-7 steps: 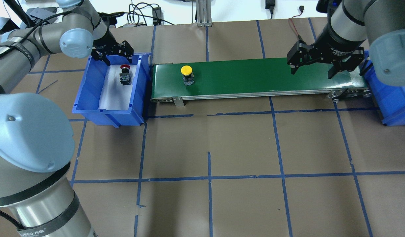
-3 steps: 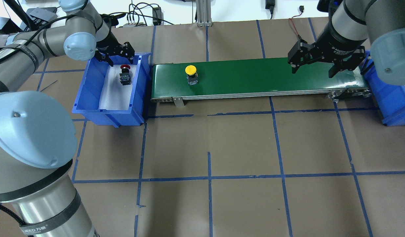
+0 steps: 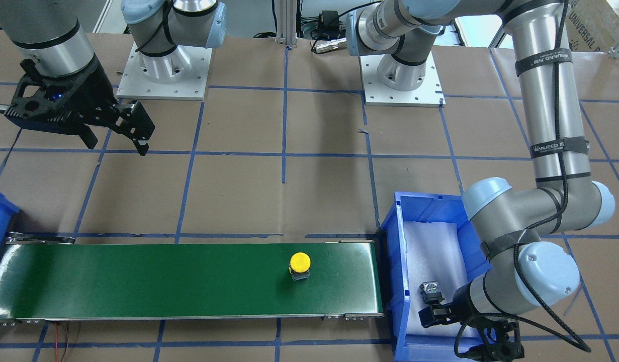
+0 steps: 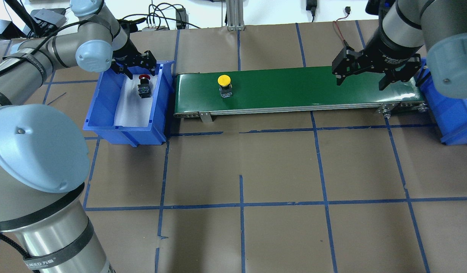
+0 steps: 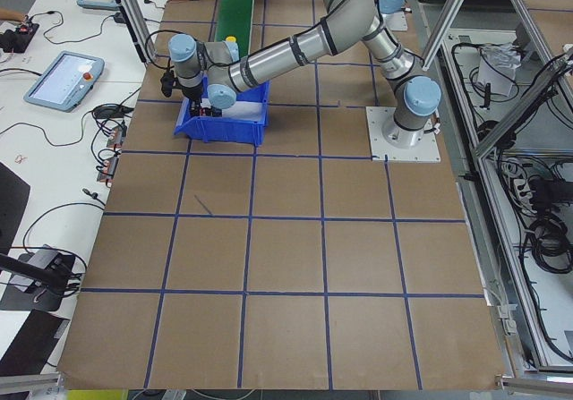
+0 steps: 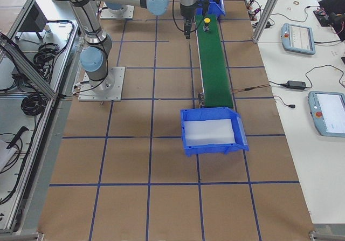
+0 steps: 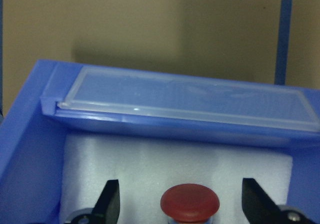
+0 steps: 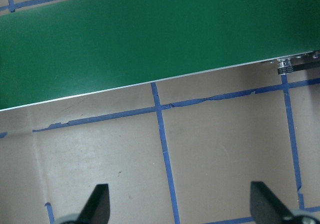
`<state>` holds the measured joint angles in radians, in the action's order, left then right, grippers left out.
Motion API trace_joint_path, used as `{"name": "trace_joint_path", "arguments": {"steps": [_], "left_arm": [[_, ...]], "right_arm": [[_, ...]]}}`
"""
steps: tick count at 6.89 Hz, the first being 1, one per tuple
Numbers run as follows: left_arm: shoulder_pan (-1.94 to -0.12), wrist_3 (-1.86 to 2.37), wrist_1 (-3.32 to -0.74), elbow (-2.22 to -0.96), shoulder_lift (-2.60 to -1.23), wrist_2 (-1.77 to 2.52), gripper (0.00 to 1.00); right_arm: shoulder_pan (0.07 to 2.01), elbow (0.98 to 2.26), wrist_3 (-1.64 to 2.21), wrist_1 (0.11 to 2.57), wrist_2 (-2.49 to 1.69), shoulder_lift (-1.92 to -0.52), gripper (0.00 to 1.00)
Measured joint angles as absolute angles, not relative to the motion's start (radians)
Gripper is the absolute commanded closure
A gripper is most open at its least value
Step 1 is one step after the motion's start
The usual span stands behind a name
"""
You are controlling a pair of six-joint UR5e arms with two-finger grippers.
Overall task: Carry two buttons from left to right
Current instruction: 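Lower the left gripper and grasp the red mushroom button, then lift the red button out of the bin with the left gripper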
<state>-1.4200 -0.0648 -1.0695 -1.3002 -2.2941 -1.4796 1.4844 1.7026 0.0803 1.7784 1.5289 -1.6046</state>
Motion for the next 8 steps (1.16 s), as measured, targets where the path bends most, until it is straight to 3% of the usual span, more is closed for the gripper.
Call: {"name": "trace_joint_path", "arguments": {"steps": [1,3,4,8], "left_arm": [[-1.420,-0.056,-1.069,-1.299,-2.299,-1.477,0.20],[-1.420,-0.051,-1.069,-1.300,-2.302,-1.475,0.68],[-1.420,-0.050,-1.070,-1.300,-2.302,-1.474,0.78],[-1.421,-0.058,-1.109,-1.303,-2.235,-1.473,0.80]], "right_arm": [[1.484,1.703,0.080,1.778,1.529,-1.605,0.00],[1.482,1.703,0.078,1.779,1.529,-1.603,0.00],[1.482,1.703,0.077,1.779,1.529,-1.603,0.00],[1.473,1.704,0.077,1.777,1.529,-1.599,0.00]]}}
